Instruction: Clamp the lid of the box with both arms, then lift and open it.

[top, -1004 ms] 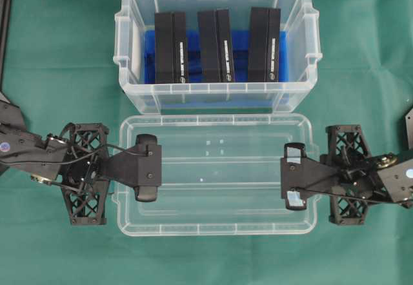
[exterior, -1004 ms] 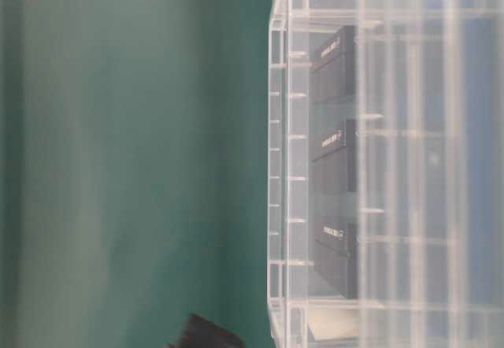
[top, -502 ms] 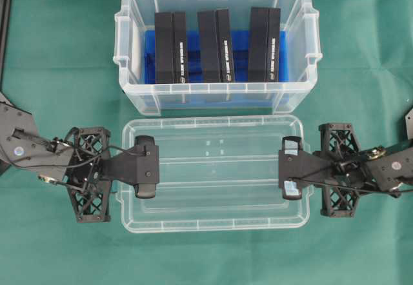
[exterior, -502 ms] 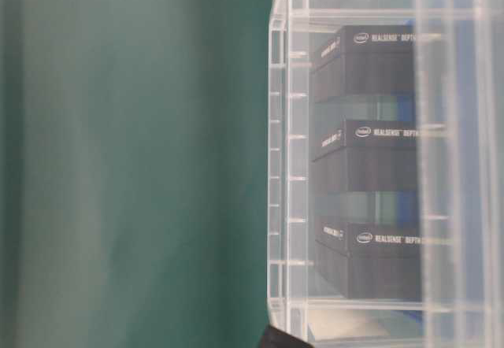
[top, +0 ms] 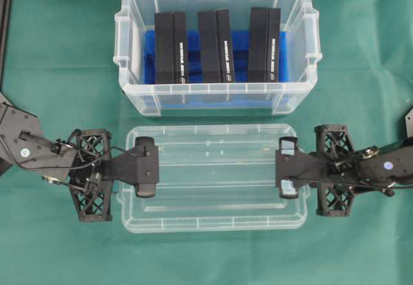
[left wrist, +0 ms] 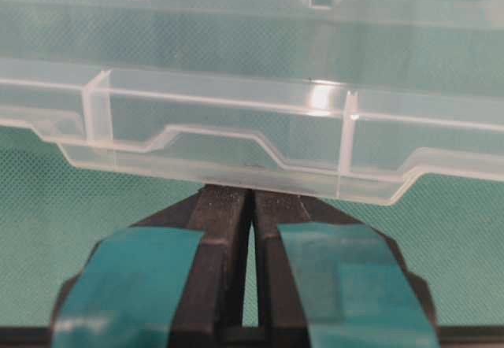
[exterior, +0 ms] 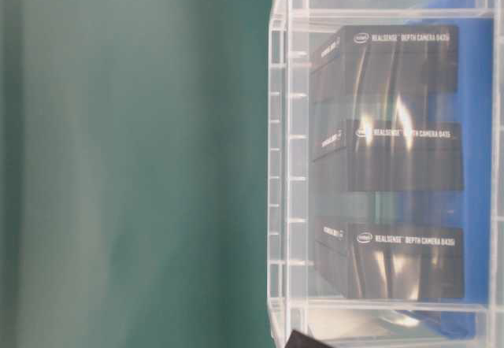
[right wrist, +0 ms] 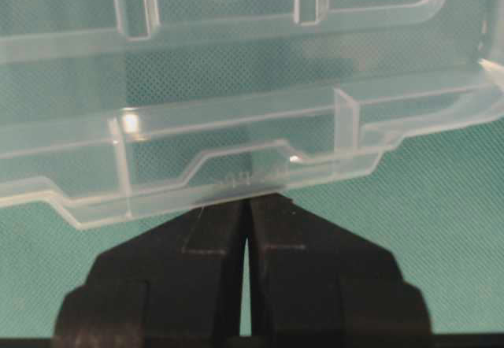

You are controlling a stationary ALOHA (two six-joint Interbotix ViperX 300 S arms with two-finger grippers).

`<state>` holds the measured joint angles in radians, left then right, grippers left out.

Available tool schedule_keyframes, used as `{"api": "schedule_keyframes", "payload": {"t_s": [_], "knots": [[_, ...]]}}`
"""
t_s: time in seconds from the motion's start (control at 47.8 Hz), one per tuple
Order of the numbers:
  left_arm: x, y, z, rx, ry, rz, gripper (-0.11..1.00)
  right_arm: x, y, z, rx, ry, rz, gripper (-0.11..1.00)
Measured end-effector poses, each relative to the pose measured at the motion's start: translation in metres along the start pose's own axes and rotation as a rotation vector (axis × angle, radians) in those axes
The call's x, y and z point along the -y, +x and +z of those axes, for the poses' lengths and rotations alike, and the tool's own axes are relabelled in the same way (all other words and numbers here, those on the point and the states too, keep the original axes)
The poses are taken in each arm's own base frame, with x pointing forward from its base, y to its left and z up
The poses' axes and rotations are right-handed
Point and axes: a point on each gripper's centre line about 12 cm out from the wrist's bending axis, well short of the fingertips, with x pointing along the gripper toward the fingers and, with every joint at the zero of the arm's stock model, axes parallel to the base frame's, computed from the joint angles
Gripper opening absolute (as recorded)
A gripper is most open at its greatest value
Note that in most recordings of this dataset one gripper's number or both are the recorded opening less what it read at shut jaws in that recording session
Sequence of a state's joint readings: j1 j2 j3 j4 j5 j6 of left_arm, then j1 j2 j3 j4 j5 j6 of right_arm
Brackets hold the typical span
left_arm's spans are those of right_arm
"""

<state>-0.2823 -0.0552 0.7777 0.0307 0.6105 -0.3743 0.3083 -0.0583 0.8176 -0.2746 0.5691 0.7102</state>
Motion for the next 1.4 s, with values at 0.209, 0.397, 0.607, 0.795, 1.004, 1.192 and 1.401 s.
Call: {"api": "schedule_keyframes", "payload": {"t_s": [0.209, 0.397, 0.607, 0.795, 1.004, 1.192, 1.401], "knots": [[0.007, -0.009, -0.033, -0.047, -0.018, -0.001, 0.01, 0.009, -0.016, -0.033, -0.05, 0.018, -0.019, 0.0], [0.011, -0.019, -0.064, -0.054, -0.058, -0.011, 0.01, 0.025, -0.034, -0.057, -0.027, 0.06, -0.008, 0.0], [0.007, -0.025, -0.075, -0.044, -0.078, -0.015, 0.01, 0.033, -0.042, -0.068, -0.002, 0.067, 0.0, 0.0], [0.007, -0.025, -0.075, -0.043, -0.066, -0.016, 0.01, 0.033, -0.042, -0.066, 0.002, 0.06, -0.004, 0.0], [0.018, -0.041, -0.063, 0.001, -0.027, -0.043, 0.01, 0.023, -0.06, -0.045, 0.055, 0.057, 0.023, 0.0], [0.044, -0.081, -0.042, 0.048, 0.056, -0.077, 0.01, 0.005, -0.102, -0.019, 0.126, 0.044, 0.062, 0.0], [0.053, -0.12, -0.03, 0.078, 0.137, -0.082, 0.01, 0.0, -0.134, -0.006, 0.157, 0.045, 0.067, 0.0]]}}
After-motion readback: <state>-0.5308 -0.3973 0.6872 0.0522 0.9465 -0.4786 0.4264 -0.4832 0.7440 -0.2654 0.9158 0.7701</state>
